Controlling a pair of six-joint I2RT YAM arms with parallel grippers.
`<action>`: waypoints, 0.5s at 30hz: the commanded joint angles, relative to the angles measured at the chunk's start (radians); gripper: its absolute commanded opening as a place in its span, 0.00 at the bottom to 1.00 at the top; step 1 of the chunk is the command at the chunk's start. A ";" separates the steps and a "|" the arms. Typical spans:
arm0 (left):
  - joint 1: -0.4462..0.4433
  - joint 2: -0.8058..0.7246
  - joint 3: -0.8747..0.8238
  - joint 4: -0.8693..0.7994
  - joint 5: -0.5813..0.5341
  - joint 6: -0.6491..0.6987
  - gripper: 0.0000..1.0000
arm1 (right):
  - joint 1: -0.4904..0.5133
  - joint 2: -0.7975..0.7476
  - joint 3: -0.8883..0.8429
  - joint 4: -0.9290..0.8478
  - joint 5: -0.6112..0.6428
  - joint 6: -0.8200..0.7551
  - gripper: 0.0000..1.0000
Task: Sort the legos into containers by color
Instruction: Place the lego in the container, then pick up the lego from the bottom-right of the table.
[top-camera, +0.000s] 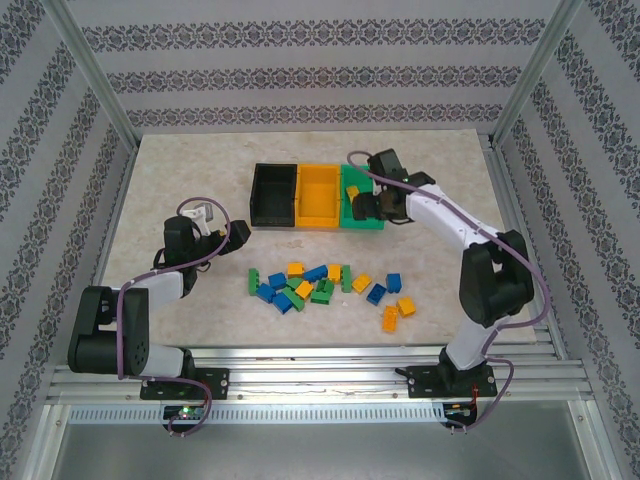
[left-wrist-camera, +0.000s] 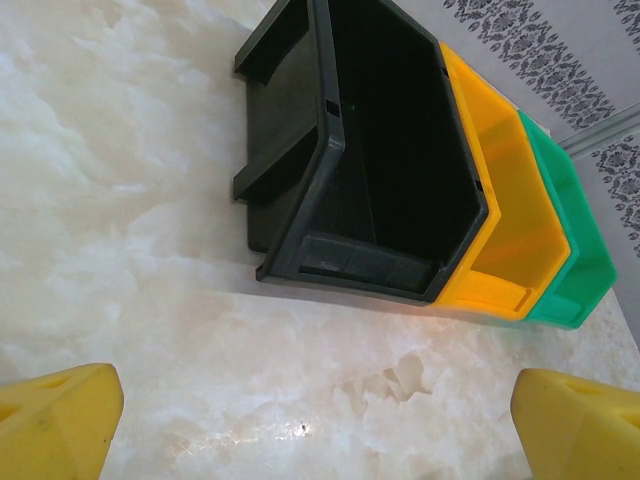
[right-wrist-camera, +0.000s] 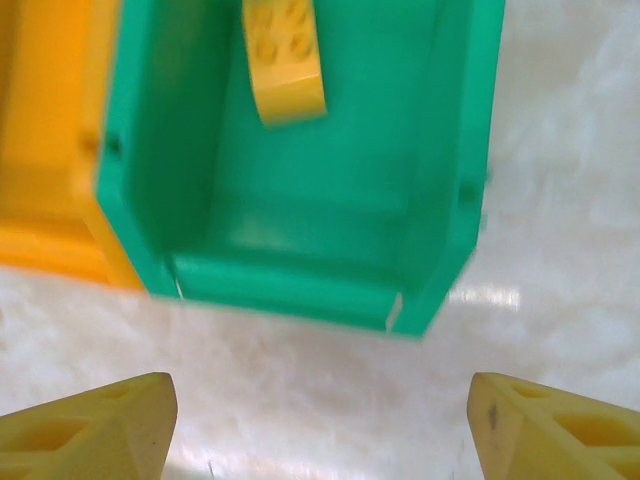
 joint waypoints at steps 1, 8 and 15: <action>0.006 0.007 -0.011 0.058 0.023 -0.013 1.00 | 0.015 -0.137 -0.118 -0.038 -0.013 0.023 0.76; 0.006 0.028 -0.013 0.079 0.028 -0.022 1.00 | 0.034 -0.277 -0.403 -0.092 -0.070 0.098 0.71; 0.006 0.022 -0.010 0.065 0.022 -0.007 1.00 | 0.043 -0.324 -0.539 -0.074 -0.035 0.158 0.62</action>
